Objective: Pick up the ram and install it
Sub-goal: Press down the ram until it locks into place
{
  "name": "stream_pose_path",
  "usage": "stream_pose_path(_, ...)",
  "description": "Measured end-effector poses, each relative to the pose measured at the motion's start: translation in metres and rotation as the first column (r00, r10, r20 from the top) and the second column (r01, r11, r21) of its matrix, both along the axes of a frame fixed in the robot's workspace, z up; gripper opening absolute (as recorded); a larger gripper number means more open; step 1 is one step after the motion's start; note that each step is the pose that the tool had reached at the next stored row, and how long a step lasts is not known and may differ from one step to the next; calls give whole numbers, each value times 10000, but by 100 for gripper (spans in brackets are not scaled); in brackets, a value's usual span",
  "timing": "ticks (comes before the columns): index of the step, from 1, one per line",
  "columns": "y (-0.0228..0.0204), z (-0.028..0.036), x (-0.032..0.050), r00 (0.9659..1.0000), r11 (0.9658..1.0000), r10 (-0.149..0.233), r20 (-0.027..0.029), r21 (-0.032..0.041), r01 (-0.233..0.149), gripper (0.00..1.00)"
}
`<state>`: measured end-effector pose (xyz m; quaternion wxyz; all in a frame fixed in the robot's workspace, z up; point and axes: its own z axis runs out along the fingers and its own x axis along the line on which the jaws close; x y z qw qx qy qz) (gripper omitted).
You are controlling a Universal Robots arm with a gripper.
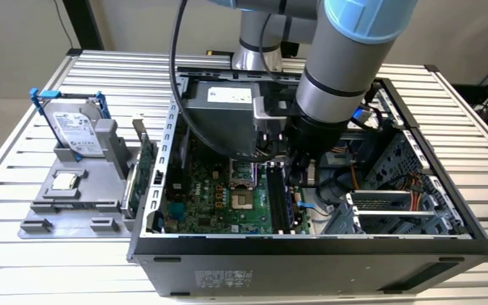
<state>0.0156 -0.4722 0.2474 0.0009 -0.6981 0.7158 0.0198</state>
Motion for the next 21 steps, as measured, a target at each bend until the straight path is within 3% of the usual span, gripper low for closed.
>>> stream_pose_path(5, -139, -3, 0, 10000, 10000, 0, -3, 0, 0, 0)
stream_pose_path(7, -166, -8, -1, 10000, 10000, -2, -6, 0, 2, 0)
stream_pose_path(11, -164, -10, 1, 10000, 10000, -2, -17, -2, 2, 0)
stream_pose_path(13, -97, -35, 1, 10000, 10000, -2, -18, -36, 2, 0)
stream_pose_path(15, -59, -73, 1, 10000, 10000, -3, -17, -34, 2, 0)
stream_pose_path(21, -54, -180, 1, 10000, 10000, -2, -17, -37, 2, 0)
